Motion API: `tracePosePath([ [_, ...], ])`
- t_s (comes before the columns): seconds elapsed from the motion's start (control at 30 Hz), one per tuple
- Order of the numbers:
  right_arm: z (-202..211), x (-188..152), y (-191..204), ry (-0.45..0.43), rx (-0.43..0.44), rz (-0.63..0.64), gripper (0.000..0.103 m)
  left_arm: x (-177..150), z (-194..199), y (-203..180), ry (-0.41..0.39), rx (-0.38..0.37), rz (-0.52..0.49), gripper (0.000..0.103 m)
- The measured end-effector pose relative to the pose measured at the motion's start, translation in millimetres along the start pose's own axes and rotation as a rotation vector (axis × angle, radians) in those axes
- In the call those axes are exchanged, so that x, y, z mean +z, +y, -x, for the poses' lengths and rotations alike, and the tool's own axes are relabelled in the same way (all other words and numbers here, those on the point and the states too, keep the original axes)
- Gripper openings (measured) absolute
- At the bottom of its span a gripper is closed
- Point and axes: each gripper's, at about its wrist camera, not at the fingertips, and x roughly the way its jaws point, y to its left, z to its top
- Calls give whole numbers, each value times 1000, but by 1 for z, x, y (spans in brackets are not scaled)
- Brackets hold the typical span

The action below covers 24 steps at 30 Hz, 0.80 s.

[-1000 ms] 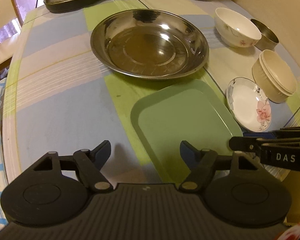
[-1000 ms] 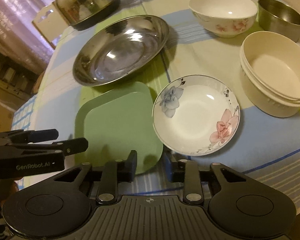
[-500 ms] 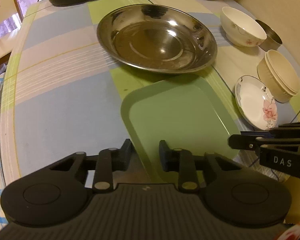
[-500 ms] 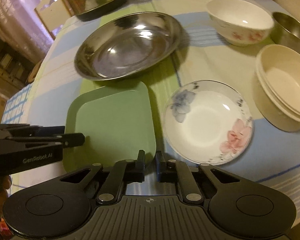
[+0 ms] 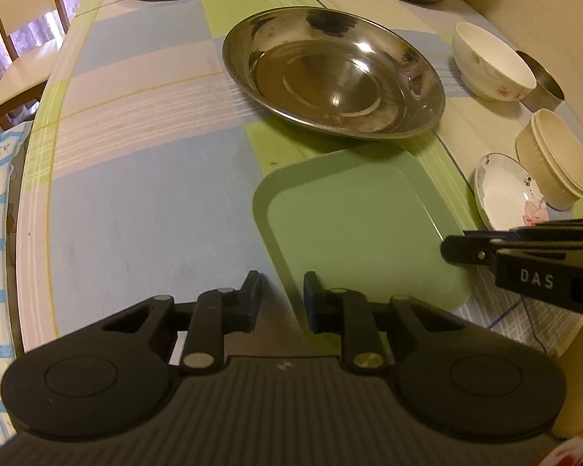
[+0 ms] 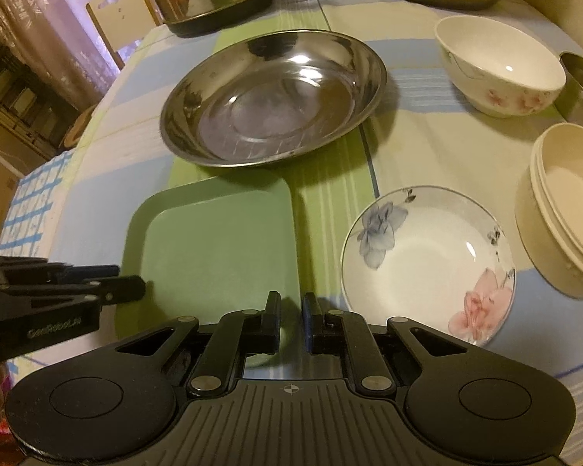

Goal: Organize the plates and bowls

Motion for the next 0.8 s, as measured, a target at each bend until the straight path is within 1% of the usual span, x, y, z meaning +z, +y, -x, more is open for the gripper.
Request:
tracePosePath([
  [0.13, -3, 4, 0, -20, -7, -2, 12, 0, -2, 0, -8, 0, -3, 21],
  [0.2, -4, 4, 2, -20, -10, 12, 12, -1, -2, 1, -8, -15, -3, 13],
  [0.3, -3, 2, 6, -13, -18, 53, 11, -3, 0, 1, -6, -18, -3, 10],
  [0.47, 0, -3, 9, 32, 5, 72, 7, -8, 8, 5, -7, -9, -3, 8],
  [0.63, 12, -11, 15, 61, 43, 101, 6, -14, 26, 10, -18, -8, -1, 8],
  [0.7, 18, -13, 20, 59, 59, 119, 6, -15, 35, 13, -25, -9, 10, 8],
  [0.8, 31, -11, 28, 30, 76, 157, 6, -13, 49, 19, -44, -13, 26, 8],
])
